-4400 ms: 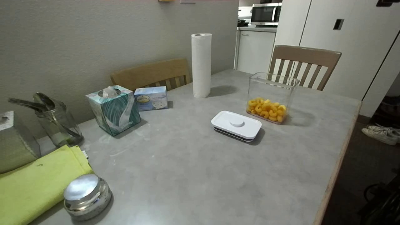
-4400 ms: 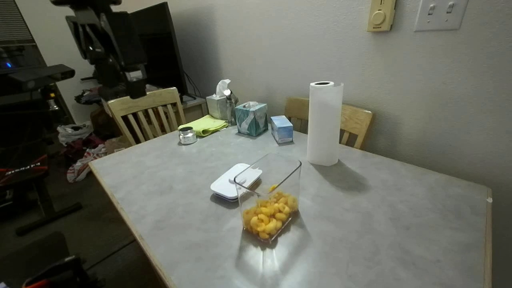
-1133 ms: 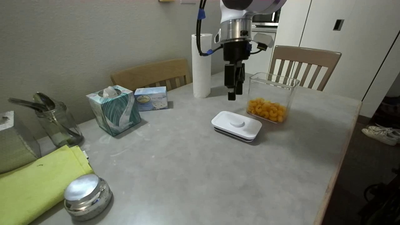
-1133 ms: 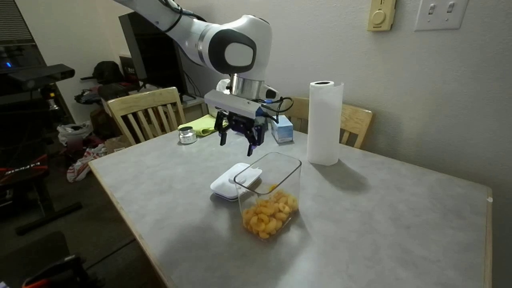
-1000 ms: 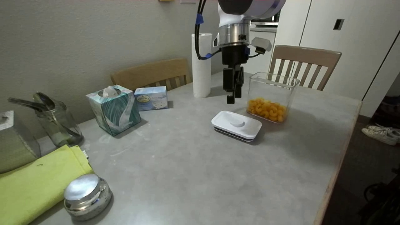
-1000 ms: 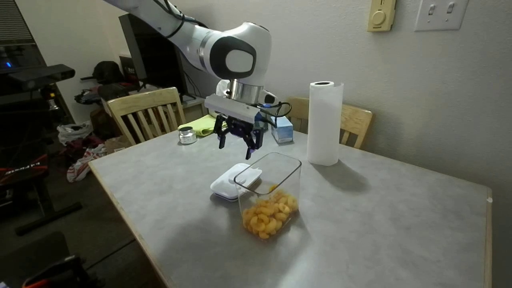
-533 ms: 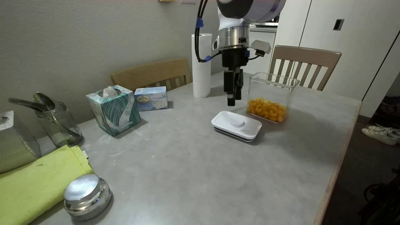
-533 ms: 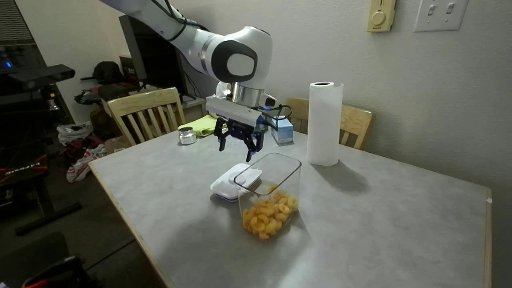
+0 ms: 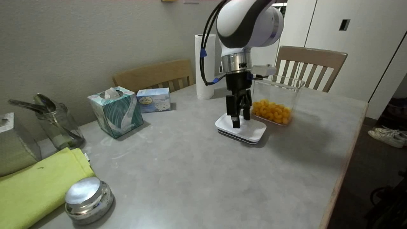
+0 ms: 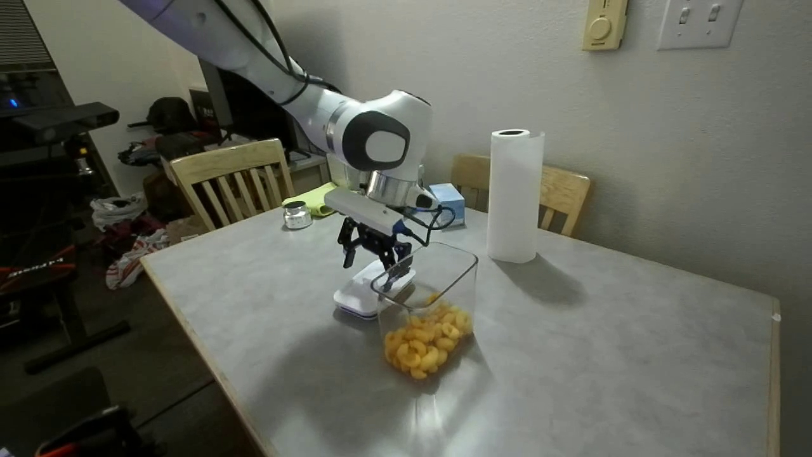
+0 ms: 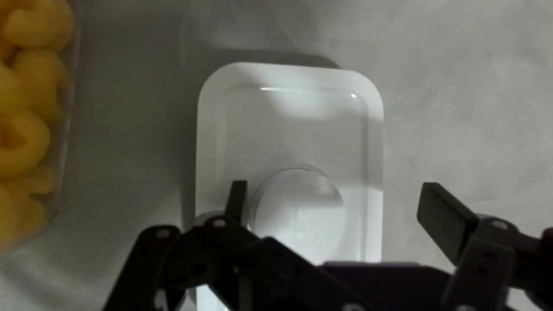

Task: Put the lid on the clear storage bowl then push the button on the lid

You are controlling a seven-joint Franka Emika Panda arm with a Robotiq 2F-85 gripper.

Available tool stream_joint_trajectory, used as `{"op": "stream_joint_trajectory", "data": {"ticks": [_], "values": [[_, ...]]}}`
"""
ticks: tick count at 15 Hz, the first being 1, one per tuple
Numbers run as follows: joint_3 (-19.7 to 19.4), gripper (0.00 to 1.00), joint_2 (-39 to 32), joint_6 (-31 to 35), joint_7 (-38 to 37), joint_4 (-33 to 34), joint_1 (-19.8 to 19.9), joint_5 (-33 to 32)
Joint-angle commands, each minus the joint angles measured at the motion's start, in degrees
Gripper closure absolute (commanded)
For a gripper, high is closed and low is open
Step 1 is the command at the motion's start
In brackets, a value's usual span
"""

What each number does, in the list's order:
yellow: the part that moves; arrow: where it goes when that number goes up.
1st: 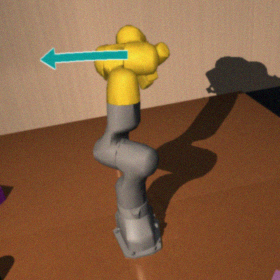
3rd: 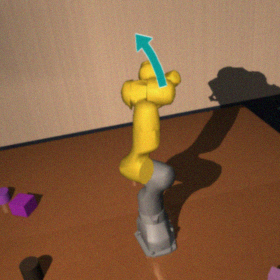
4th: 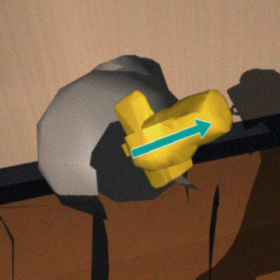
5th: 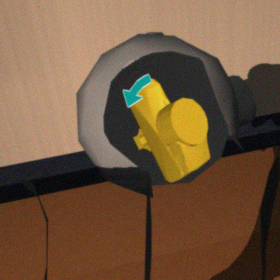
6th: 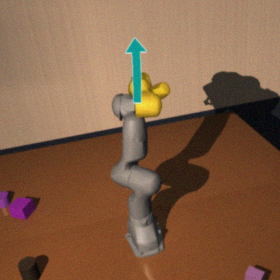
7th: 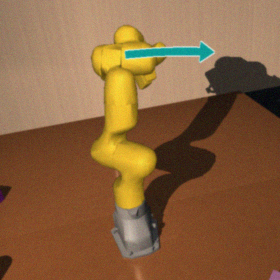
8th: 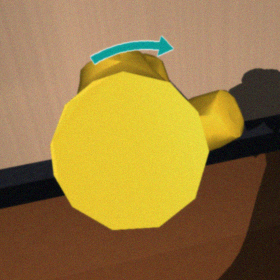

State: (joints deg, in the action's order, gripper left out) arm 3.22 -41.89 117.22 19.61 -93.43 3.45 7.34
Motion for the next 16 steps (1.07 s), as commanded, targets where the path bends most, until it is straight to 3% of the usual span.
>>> {"op": "stream_joint_trajectory", "data": {"ticks": [1,10,13,16], "values": [[-0.5,0.0,-3.3,-0.1,-3.6,3.1,-0.4,-2.1],[-0.4,0.0,-3.8,0.0,-5.7,6.2,-0.5,-5.1],[-0.3,0.16,-4.3,-0.1,-5.5,6.9,-0.7,-5.1],[-0.1,0.14,-4.8,-0.3,-5.1,7.4,-1.0,-5.3]]}}
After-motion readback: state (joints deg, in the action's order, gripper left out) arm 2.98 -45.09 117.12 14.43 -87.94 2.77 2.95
